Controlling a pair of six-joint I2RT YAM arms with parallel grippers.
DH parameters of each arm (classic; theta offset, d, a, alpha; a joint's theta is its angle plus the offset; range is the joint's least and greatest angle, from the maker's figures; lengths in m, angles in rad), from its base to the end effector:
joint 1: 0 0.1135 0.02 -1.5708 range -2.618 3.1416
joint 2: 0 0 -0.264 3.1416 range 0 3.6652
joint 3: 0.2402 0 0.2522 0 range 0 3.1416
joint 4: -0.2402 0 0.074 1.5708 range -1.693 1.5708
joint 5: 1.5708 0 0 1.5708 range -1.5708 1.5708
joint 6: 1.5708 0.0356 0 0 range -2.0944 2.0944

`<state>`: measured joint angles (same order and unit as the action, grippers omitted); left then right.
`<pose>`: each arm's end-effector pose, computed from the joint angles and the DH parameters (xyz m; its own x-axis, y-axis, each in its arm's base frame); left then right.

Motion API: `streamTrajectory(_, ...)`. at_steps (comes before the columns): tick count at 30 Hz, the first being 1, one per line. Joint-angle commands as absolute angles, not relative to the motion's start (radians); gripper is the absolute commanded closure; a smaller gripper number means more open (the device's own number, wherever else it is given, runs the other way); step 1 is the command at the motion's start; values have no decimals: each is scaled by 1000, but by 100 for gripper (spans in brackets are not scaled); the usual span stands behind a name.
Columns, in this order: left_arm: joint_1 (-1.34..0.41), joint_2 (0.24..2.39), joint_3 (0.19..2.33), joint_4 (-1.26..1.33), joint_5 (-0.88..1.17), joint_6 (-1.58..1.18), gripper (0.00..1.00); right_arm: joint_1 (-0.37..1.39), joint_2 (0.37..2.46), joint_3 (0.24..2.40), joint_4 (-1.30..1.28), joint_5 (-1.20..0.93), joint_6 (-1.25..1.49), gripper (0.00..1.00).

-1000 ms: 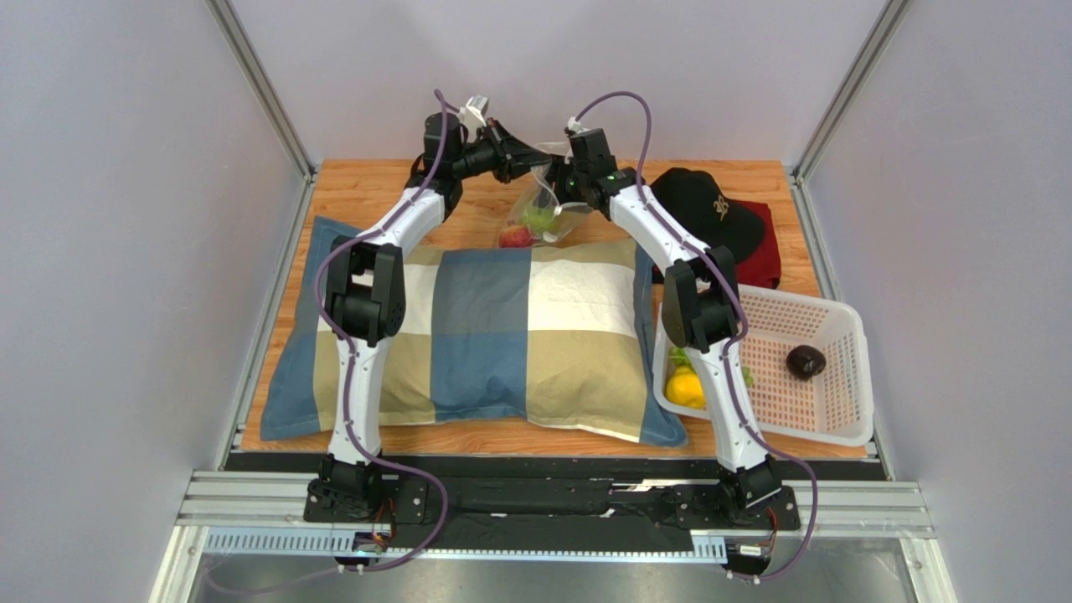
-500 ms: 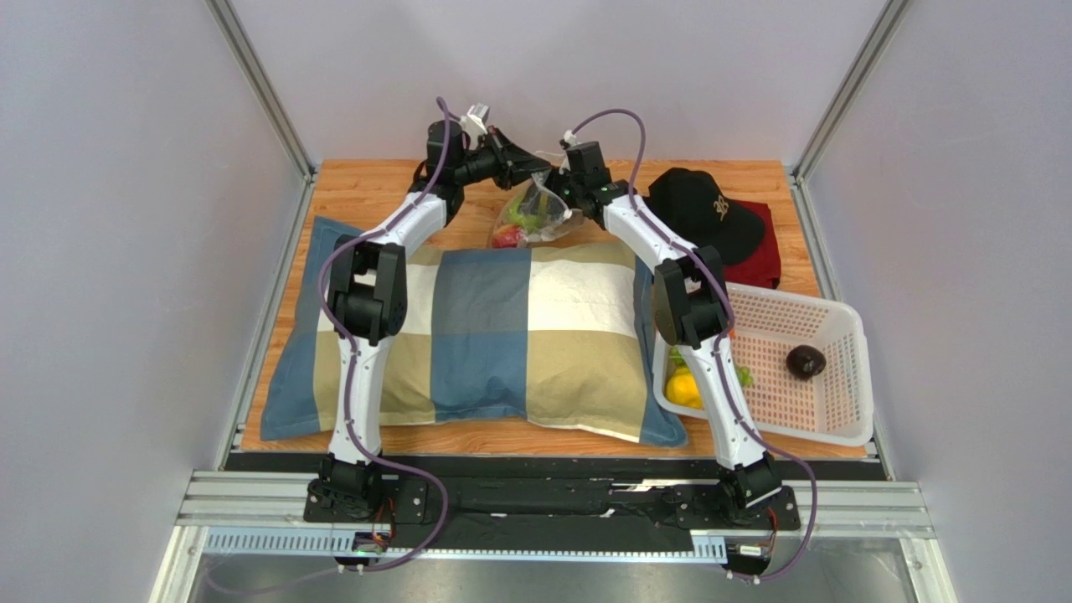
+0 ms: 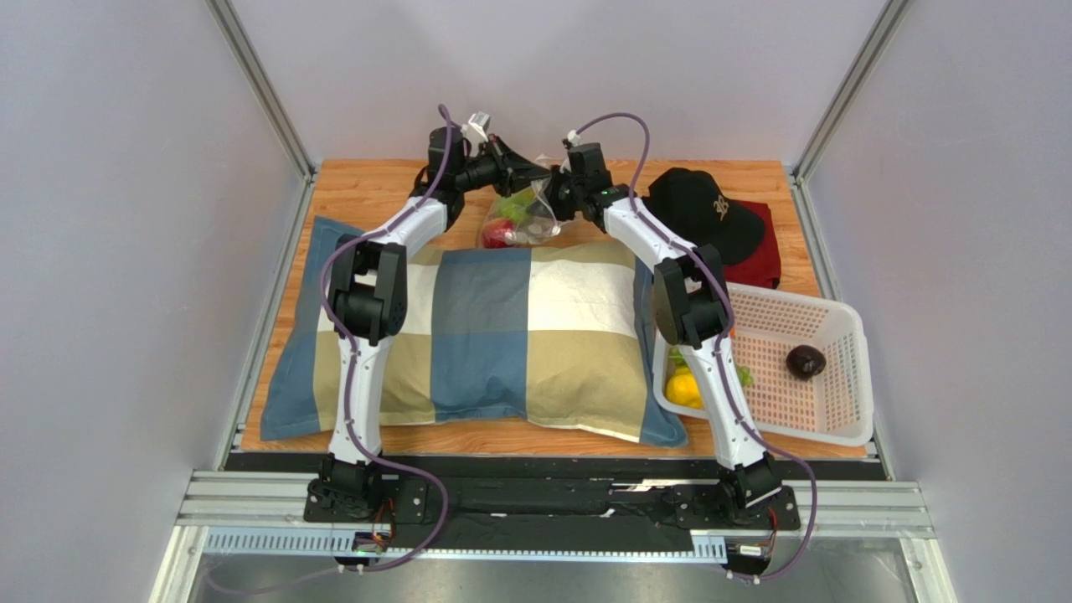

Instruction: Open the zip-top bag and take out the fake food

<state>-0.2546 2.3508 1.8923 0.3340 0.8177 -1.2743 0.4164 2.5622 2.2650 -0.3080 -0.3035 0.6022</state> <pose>0.5252 -0.1635 0.2343 -0.8699 -0.4495 -0.2033 0.1401 0.1700 -0.9754 0.5275 0.2449 0.1822 -0.7748 0.2484 -0.5814 -0.2086 0.7677 0.6060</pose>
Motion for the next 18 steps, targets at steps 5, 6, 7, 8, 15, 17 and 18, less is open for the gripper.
streamTrajectory(5, -215, 2298, 1922, 361, 845, -1286, 100, 405, 2277, 2212, -469, -232, 523, 99)
streamTrajectory(6, -213, 2293, 1919, 359, 844, -1284, 100, 406, 2258, 2200, -472, -221, 519, 99)
streamTrajectory(7, -213, 2293, 1919, 360, 848, -1284, 100, 407, 2243, 2186, -474, -213, 514, 99)
streamTrajectory(8, -213, 2295, 1919, 364, 851, -1288, 100, 407, 2232, 2153, -472, -207, 511, 99)
streamTrajectory(15, -255, 2335, 1993, 422, 888, -1368, 100, 399, 2275, 2154, -456, -261, 514, 89)
streamTrajectory(17, -265, 2356, 2051, 431, 884, -1410, 100, 397, 2310, 2174, -472, -261, 503, 89)
streamTrajectory(18, -274, 2387, 2075, 440, 885, -1429, 100, 396, 2325, 2213, -488, -259, 491, 89)
